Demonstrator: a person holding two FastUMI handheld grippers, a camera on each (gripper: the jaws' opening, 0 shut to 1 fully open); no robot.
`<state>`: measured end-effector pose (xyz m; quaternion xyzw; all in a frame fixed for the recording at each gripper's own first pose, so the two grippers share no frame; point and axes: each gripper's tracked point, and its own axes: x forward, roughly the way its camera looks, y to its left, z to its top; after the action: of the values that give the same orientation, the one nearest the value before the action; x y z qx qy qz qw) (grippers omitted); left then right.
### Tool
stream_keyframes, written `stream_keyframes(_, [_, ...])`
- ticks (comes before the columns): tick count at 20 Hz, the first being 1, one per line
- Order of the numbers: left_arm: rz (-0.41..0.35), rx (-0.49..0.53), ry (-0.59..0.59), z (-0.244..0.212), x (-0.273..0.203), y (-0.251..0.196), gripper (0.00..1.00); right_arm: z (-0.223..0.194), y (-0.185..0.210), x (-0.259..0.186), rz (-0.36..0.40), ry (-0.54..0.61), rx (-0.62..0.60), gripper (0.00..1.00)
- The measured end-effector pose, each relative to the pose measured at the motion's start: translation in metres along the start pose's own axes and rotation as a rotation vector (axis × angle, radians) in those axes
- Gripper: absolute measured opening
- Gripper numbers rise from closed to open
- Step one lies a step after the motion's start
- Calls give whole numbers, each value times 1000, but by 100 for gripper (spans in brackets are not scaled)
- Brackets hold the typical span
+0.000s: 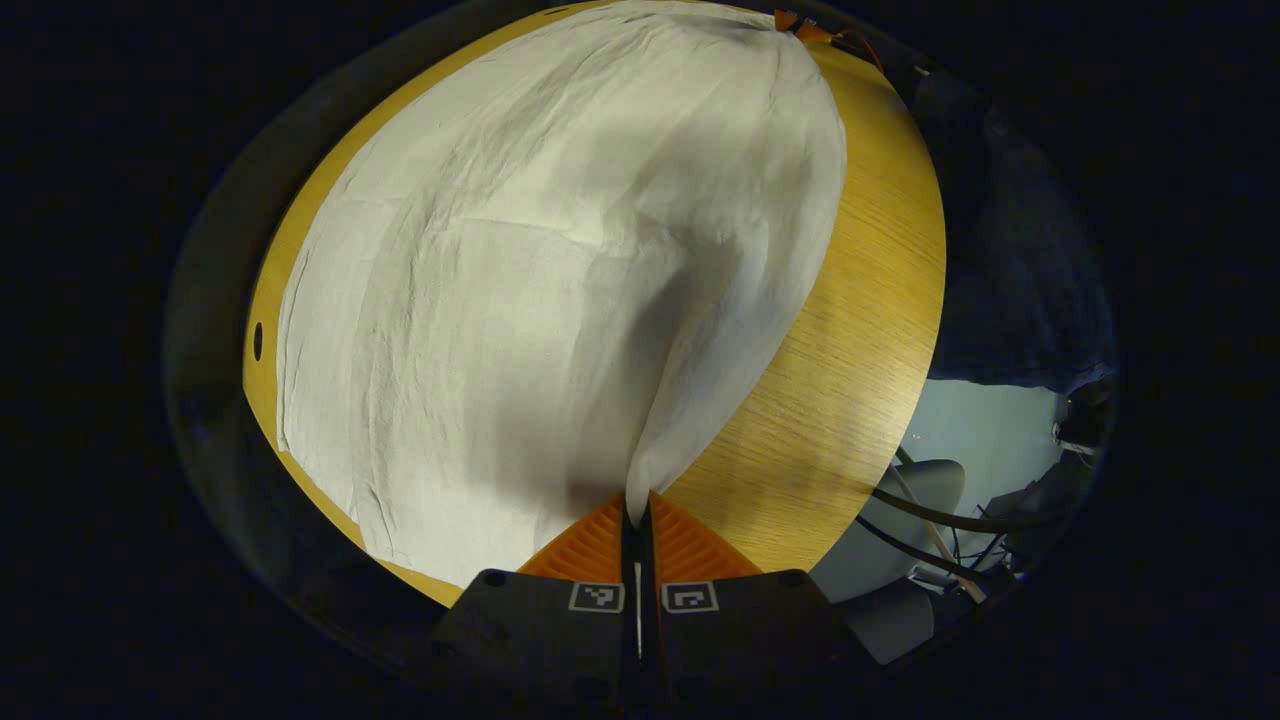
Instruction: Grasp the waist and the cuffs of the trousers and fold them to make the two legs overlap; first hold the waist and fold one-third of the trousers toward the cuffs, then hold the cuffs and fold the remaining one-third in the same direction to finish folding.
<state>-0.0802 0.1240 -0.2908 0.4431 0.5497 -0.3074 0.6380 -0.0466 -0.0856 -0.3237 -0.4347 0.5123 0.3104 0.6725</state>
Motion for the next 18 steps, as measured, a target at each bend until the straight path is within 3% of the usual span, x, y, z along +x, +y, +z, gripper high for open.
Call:
stream_keyframes(3, [47,-70,-31,3,-2,8,0,0,-3,-2,-30,-1,44,5])
stream_keyframes(7, [146,-296,-163,21,-25,29,0,6,-22,-20,-91,-46,211,5])
stream_keyframes(13, [313,-578,-339,57,-77,98,0,53,-93,-58,-292,-226,498,2])
stream_keyframes(18, [478,-706,-440,109,-114,171,0,97,-162,-86,-411,-371,697,4])
